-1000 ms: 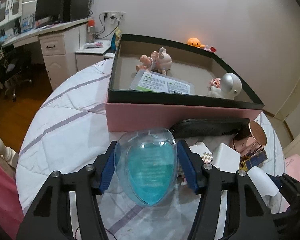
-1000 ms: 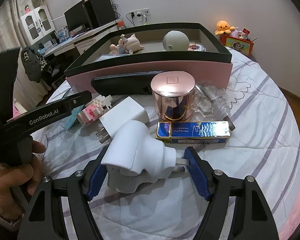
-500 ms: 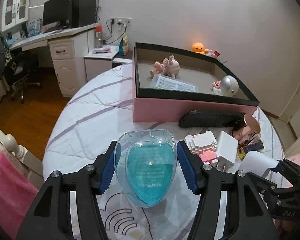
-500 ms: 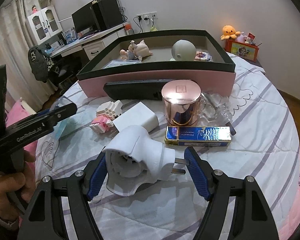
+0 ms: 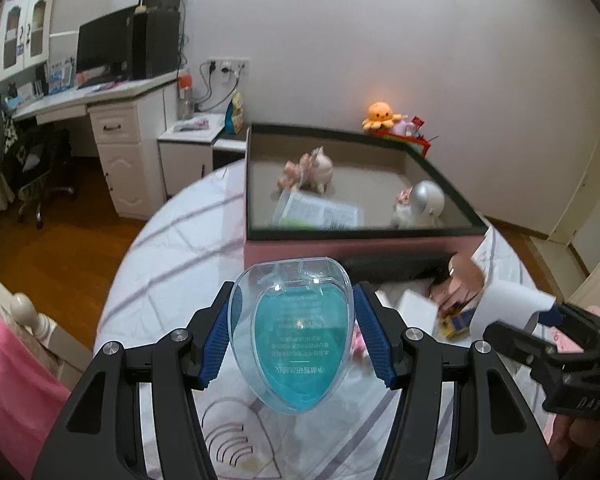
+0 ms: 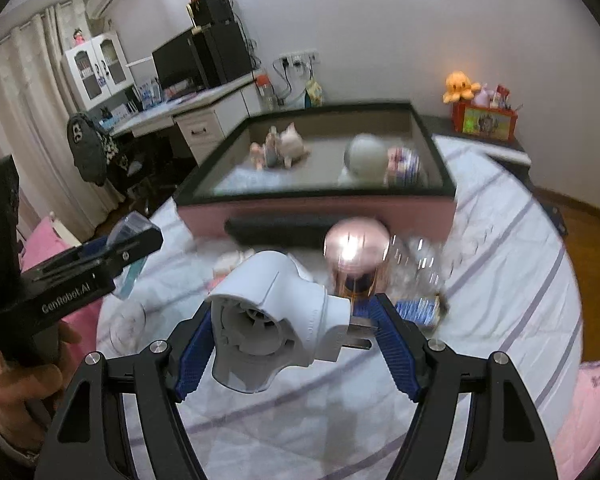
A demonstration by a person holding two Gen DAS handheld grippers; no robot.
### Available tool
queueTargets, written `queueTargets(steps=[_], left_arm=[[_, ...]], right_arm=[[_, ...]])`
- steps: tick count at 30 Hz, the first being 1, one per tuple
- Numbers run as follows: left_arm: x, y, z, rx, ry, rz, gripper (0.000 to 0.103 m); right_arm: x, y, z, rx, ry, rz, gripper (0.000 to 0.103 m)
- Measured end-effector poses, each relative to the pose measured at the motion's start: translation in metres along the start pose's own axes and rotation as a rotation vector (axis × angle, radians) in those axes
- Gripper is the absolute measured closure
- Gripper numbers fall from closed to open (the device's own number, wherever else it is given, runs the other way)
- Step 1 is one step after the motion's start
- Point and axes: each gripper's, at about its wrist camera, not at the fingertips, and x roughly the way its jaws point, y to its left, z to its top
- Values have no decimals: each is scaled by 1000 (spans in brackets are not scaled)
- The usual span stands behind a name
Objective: Organize rigid objects
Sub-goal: 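Carry the blue case and white adapter into the pink box and open both tools, then withdraw both tools from the pink box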
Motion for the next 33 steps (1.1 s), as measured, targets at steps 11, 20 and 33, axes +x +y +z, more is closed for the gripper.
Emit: queueTargets(steps=[11,20,33], left_arm=[[16,-14,79,54,-97,-18,43],[100,-21,120,56,-16,-28,43],[159,-26,118,80,87,39,6]], right_arm=[[4,-19,92,-57,-130,-40,28],[78,-47,139,-34,-48,-54,28],[126,-69,147,-18,39,-73,21]])
